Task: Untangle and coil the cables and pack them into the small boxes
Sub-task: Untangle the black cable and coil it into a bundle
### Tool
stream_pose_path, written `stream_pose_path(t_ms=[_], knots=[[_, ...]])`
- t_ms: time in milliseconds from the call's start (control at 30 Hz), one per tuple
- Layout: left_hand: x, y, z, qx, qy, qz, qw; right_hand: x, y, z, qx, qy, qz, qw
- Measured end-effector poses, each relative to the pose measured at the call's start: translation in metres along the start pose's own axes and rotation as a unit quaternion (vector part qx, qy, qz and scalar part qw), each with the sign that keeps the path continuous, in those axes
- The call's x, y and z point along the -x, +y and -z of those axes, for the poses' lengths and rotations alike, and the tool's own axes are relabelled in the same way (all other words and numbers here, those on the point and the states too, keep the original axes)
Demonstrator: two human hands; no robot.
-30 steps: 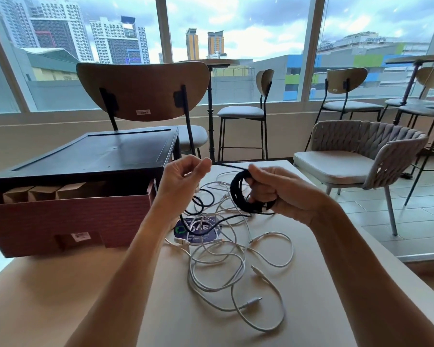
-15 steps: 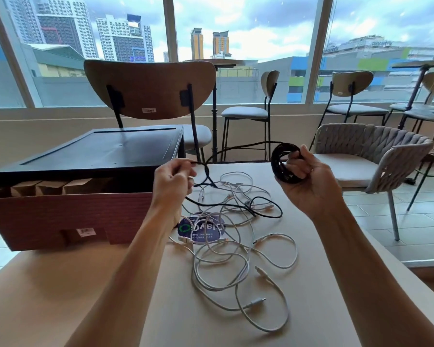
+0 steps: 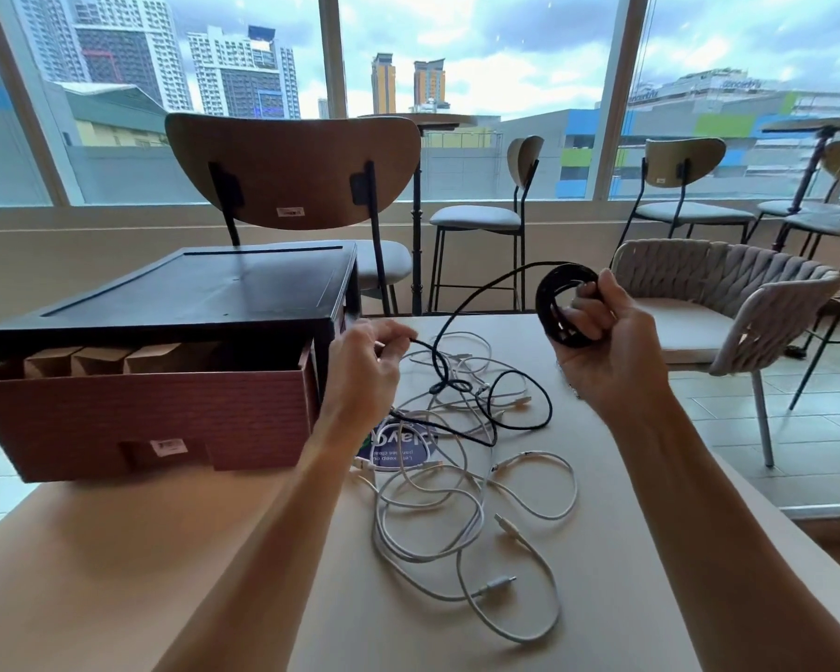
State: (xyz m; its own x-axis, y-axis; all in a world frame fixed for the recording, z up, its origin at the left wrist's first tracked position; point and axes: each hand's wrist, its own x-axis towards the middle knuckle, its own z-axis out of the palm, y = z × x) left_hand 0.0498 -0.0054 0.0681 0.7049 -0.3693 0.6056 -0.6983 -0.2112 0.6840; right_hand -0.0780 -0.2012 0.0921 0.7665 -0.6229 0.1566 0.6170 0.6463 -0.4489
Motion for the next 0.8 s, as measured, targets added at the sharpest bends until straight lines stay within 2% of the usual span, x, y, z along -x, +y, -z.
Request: stream_pose_path(t_ms=[167, 267, 333, 433, 533, 700, 800], knots=[[0.002, -0.009, -0.012, -0.101, 0.039, -0.052, 0.993, 0.001, 0.01, -0.005, 0.028, -0.039, -0.024, 0.999], [0.004, -0.004, -0.016, -0.006, 0.04, -0.051, 0.998, 0.006, 0.011, -0.01, 0.016, -0.052, -0.026, 0.998], [0.004, -0.002, -0.02, 0.135, -0.015, 0.017, 0.991, 0.007, 0.011, -0.012, 0.015, -0.059, -0.027, 0.998], [0.007, 0.002, -0.021, 0.298, -0.117, 0.114, 0.94, 0.006, 0.011, -0.012, 0.008, -0.062, -0.031, 0.998], [0.008, 0.004, -0.017, 0.344, -0.198, 0.13, 0.909, 0.005, 0.011, -0.009, -0.008, -0.053, -0.029, 0.998], [0.004, -0.004, -0.006, 0.398, -0.28, 0.161, 0.859, 0.003, 0.007, -0.005, -0.065, 0.009, 0.015, 0.998], [0.004, -0.004, -0.001, 0.441, -0.325, 0.15, 0.823, 0.002, 0.007, -0.004, -0.084, 0.034, 0.029, 0.995]])
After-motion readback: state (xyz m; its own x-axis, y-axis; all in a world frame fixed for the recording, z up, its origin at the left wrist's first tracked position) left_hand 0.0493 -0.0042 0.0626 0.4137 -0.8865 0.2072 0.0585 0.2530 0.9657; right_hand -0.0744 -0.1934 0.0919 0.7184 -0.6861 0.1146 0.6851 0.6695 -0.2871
